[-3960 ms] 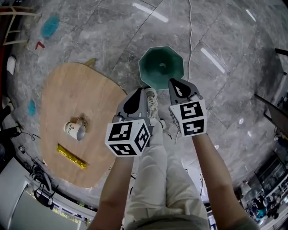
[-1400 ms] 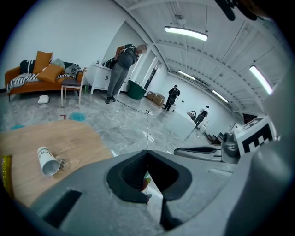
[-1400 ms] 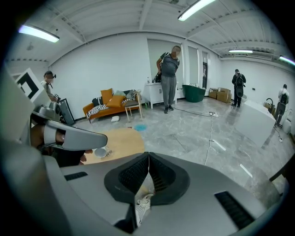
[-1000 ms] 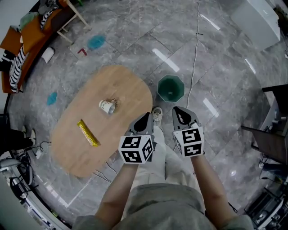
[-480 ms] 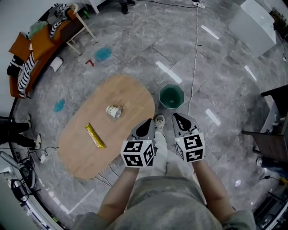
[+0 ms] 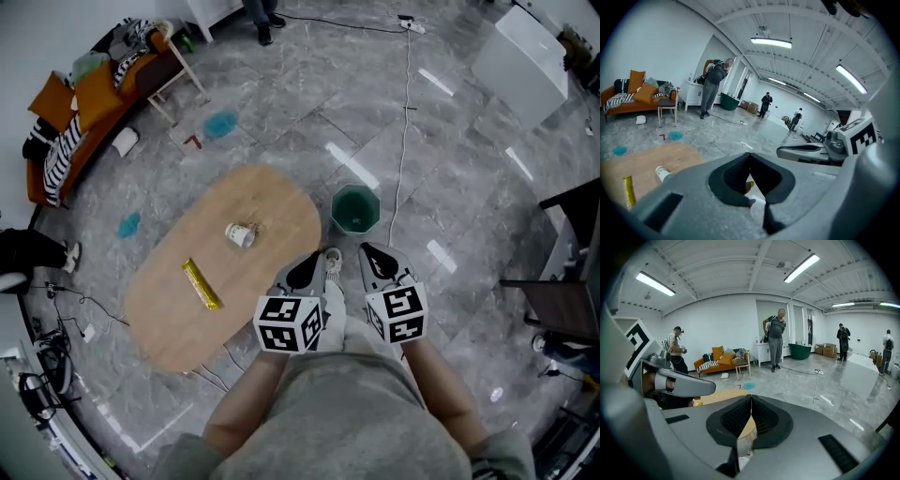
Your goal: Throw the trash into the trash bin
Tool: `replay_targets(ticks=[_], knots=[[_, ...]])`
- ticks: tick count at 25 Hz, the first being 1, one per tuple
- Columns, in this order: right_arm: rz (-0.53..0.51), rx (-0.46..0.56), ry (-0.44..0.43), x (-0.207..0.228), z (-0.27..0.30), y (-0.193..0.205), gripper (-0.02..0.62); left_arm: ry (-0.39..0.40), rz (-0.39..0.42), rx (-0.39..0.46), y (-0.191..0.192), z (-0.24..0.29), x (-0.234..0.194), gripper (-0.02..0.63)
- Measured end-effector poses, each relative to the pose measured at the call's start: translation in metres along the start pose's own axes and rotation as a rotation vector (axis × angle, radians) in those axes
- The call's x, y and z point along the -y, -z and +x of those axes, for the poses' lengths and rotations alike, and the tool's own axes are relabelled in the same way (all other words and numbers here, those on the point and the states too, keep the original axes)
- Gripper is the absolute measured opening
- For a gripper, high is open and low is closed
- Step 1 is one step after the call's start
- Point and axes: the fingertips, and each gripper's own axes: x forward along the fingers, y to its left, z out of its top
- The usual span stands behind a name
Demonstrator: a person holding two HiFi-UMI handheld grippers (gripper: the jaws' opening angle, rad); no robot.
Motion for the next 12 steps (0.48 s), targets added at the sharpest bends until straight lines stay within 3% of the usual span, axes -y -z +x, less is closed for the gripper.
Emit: replay_targets(ticks=[12], knots=[[-0.030, 0.046, -0.034, -0.022, -0.020, -0.014, 0.011, -0.007, 0.005, 0.049, -0.006, -0.028, 0.005, 0.000]])
